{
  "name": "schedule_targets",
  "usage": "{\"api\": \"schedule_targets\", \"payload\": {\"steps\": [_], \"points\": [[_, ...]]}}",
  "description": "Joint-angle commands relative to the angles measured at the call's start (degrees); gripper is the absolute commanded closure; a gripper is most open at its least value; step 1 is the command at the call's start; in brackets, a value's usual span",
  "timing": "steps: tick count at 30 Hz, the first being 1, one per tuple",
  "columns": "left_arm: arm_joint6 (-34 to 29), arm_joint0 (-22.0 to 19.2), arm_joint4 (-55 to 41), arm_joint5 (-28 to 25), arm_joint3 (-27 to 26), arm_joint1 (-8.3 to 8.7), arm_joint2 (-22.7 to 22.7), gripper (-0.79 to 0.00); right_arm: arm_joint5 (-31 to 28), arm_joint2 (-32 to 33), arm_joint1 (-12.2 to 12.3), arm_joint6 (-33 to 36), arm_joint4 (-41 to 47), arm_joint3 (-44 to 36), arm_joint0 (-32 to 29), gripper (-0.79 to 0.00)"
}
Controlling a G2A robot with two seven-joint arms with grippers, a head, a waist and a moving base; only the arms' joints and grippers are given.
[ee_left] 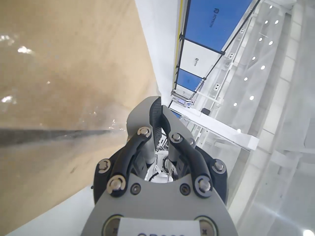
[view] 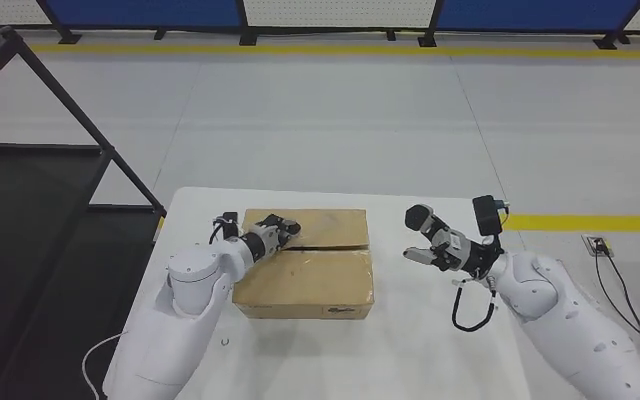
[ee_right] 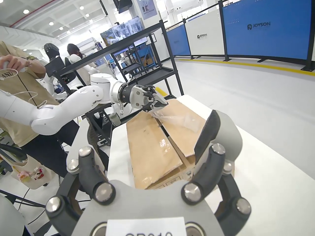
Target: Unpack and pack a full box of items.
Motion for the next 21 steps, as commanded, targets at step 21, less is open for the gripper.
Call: {"api": "schedule_targets", "payload": {"steps": [21], "points": [[2.0, -1.8, 8.2, -0.7, -1.6, -2.08, 11.4, 0.0, 0.0, -17.6, 5.5, -29.1, -14.5, 4.1, 6.3, -0.785]]}}
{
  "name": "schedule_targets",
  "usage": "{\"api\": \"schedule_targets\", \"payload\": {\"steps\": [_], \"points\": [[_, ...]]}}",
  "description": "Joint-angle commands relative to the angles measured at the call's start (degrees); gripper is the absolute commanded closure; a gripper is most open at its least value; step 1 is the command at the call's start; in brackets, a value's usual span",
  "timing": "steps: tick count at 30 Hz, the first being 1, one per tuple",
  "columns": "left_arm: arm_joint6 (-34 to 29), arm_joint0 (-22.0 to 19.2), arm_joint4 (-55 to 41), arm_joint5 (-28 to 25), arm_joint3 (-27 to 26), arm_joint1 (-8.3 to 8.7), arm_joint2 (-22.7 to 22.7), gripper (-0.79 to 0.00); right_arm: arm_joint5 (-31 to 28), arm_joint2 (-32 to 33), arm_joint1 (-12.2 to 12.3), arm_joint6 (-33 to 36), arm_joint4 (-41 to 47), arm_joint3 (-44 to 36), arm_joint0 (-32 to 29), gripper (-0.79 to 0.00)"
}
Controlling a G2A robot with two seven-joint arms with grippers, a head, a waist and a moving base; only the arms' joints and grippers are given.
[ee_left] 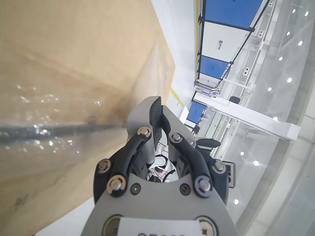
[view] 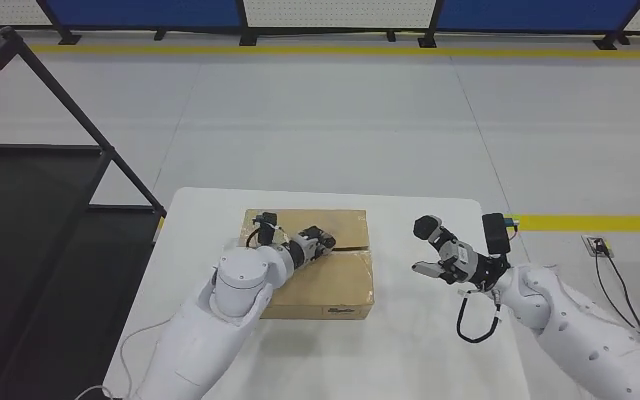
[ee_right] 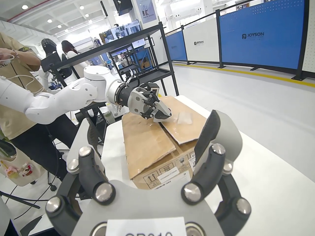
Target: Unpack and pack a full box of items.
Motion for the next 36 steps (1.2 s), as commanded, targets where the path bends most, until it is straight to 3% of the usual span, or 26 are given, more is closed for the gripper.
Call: {"api": "schedule_targets", "payload": {"steps": [1, 5, 8, 14, 17, 20, 25, 27, 36], "points": [[0.1, 0.7, 2.0, 0.4, -1.1, 0.15, 0.3, 0.0, 0.0, -2.4, 0.3, -3.3, -1.7, 0.6, 1.1, -0.785], [0.0, 2.2, 5.0, -0.1, -3.0, 0.38, 0.6, 0.0, 0.0, -6.8, 0.8, -9.0, -4.6, 1.9, 3.3, -0.785], [-0.3, 4.2, 4.0, -4.1, -5.8, 0.46, -0.5, 0.0, 0.0, -9.8, 1.1, -12.7, -6.4, 2.7, 4.9, -0.785], [2.0, 12.2, -0.4, -14.3, -14.3, 1.32, -8.7, 0.0, 0.0, -16.9, 0.7, -17.6, -8.3, 5.5, 9.3, -0.785], [3.2, 15.5, -2.6, -17.0, -17.0, 1.86, -14.3, 0.0, 0.0, -19.3, -0.1, -15.6, -6.4, 6.9, 11.7, -0.785], [4.3, 18.8, -6.7, -18.5, -18.4, 2.4, -21.6, 0.0, 0.0, -21.6, -2.0, -8.8, -1.4, 8.0, 14.9, -0.785], [4.9, 23.1, -12.3, -19.9, -17.8, 2.88, -29.7, 0.0, 1.2, -22.7, -5.8, 5.2, 7.7, 12.2, 18.9, -0.785], [4.7, 24.8, -15.1, -20.4, -17.1, 2.99, -32.3, 0.0, 1.2, -22.7, -5.8, 5.2, 7.7, 12.2, 18.9, -0.785], [4.7, 24.8, -15.1, -20.4, -17.1, 2.99, -32.3, 0.0, 3.1, -22.1, -6.2, 7.8, 8.1, 10.4, 18.3, -0.785]]}}
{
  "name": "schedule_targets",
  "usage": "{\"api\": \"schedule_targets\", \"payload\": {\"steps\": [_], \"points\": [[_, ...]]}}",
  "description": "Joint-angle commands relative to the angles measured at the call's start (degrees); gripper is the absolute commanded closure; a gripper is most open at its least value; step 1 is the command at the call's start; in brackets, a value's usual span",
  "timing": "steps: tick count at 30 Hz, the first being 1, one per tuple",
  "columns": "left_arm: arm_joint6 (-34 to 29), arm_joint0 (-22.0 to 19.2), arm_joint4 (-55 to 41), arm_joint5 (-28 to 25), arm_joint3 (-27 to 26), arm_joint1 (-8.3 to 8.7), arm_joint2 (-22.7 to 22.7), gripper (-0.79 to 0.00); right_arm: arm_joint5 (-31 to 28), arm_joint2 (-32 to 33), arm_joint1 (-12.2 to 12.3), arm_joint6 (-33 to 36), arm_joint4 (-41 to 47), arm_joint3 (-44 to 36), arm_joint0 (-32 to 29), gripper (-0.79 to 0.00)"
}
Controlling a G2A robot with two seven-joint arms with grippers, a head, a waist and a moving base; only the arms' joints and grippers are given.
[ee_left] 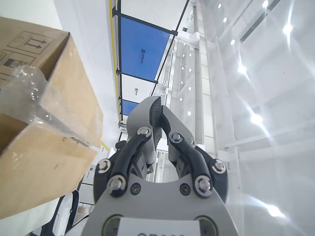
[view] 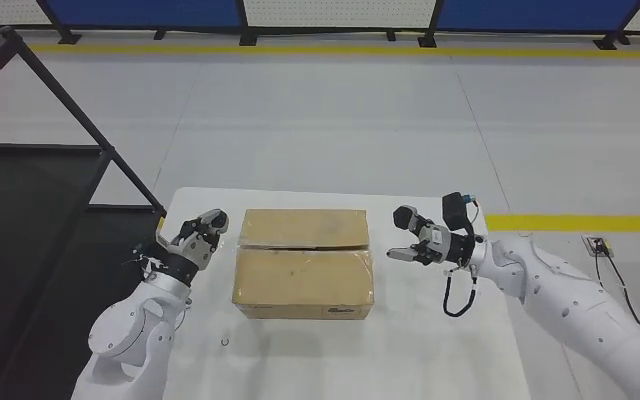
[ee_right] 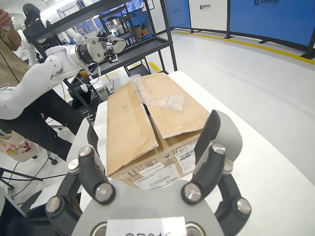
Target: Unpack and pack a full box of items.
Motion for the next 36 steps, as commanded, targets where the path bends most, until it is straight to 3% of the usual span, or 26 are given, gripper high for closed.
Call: {"api": "schedule_targets", "payload": {"steps": [1, 5, 10, 12, 20, 27, 28, 29, 30, 32, 33, 34, 36], "points": [[-0.2, 0.2, -0.1, -0.1, -0.1, -0.02, 0.1, 0.0, 2.1, 0.7, -0.7, 3.1, 0.2, -2.0, 0.0, -0.785], [-0.8, 0.4, 0.5, -0.6, -0.3, -0.03, 1.1, 0.0, 5.6, 1.1, -2.7, 8.6, -1.2, -4.2, 1.0, -0.785], [-1.9, 0.6, 1.6, -1.5, 0.3, -0.04, 2.3, 0.0, 21.5, 1.1, -7.2, 15.6, -7.5, -4.9, 2.5, -0.785], [-2.1, 0.9, 1.8, -1.9, 0.5, -0.05, 2.7, 0.0, 22.5, 0.6, -8.2, 17.7, -9.5, -4.9, 2.9, -0.785], [-2.4, 1.2, 2.0, -2.3, 0.9, -0.07, 3.0, 0.0, 22.5, 0.6, -8.2, 17.7, -9.5, -4.9, 2.9, -0.785], [-2.3, 1.8, 2.2, -3.0, 0.5, -0.09, 3.2, 0.0, 29.5, 3.0, -9.6, 19.4, -12.9, -7.2, 1.4, -0.785], [-2.2, 2.0, 2.2, -3.2, 0.3, -0.1, 3.2, 0.0, 30.8, 3.2, -9.9, 20.0, -13.9, -7.1, 1.4, -0.748], [-2.2, 2.2, 2.2, -3.3, 0.2, -0.11, 3.3, 0.0, 31.7, 3.3, -10.2, 20.6, -14.5, -7.2, 1.3, -0.483], [-2.2, 2.3, 2.2, -3.4, 0.2, -0.11, 3.3, 0.0, 32.0, 3.5, -10.4, 21.1, -14.6, -7.1, 1.3, -0.326], [-2.1, 2.6, 2.1, -3.7, 0.1, -0.11, 3.2, 0.0, 32.1, 4.0, -11.2, 22.6, -14.7, -6.5, 1.3, -0.286], [-2.1, 2.7, 2.0, -3.8, 0.0, -0.11, 3.1, 0.0, 31.9, 4.3, -11.5, 23.4, -14.7, -6.0, 1.3, -0.166], [-2.1, 2.8, 2.0, -3.9, 0.0, -0.11, 3.0, 0.0, 31.7, 4.5, -11.8, 24.0, -14.6, -5.6, 1.3, -0.102], [-2.0, 2.9, 2.0, -4.0, -0.1, -0.1, 2.9, 0.0, 31.1, 4.9, -12.4, 25.0, -14.5, -4.6, 1.3, -0.028]]}}
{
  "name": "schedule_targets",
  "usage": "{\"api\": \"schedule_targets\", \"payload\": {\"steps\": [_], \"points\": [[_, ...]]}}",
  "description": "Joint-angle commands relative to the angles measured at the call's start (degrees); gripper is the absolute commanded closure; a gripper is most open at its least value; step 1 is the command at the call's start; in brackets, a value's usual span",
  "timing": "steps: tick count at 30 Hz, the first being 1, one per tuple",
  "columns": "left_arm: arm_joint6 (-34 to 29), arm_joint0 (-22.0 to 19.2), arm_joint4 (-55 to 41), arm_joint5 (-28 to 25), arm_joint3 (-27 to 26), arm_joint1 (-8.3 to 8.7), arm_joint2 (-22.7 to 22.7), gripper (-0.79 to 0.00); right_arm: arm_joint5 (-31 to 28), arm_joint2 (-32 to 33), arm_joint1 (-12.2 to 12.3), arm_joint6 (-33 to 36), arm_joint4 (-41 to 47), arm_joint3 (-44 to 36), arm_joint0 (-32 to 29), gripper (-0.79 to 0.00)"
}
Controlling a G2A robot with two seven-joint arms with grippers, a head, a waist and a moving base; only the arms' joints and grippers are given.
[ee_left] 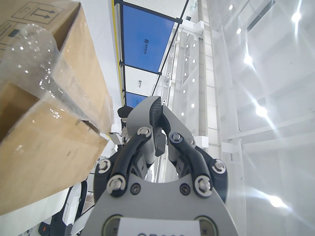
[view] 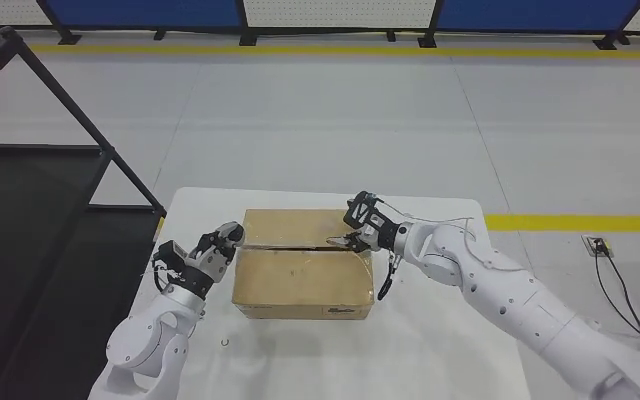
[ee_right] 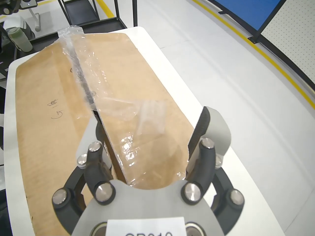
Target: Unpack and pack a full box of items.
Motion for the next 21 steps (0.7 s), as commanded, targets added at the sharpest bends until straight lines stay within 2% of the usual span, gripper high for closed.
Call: {"api": "schedule_targets", "payload": {"steps": [1, 5, 8, 11, 17, 21], "points": [[0.0, 0.1, 0.0, -0.1, -0.1, 0.02, -0.2, 0.0, -0.6, 0.4, -0.6, 1.1, -0.1, 1.0, 0.0, -0.031], [0.0, 0.1, 0.0, -0.2, -0.4, 0.03, -0.2, 0.0, -1.2, 1.3, -1.6, 2.2, -0.6, 2.3, -0.3, -0.04], [0.1, 0.0, 0.1, -0.2, -0.4, 0.02, -0.1, 0.0, -1.8, 2.0, -2.2, 2.1, -1.3, 3.1, -0.6, 0.0], [0.2, -0.2, 0.2, -0.3, -0.3, 0.0, 0.1, 0.0, -3.0, 2.9, -2.4, 1.0, -1.8, 3.8, -1.0, 0.0], [0.2, -0.3, 0.3, -0.4, 0.0, -0.03, 0.3, 0.0, -7.8, 5.9, -1.9, -4.2, -3.5, 5.1, -2.5, 0.0], [0.0, -0.6, 1.2, 0.5, 0.2, -0.01, 1.0, 0.0, -12.4, 8.6, -0.7, -10.4, -6.1, 5.4, -4.6, 0.0]]}}
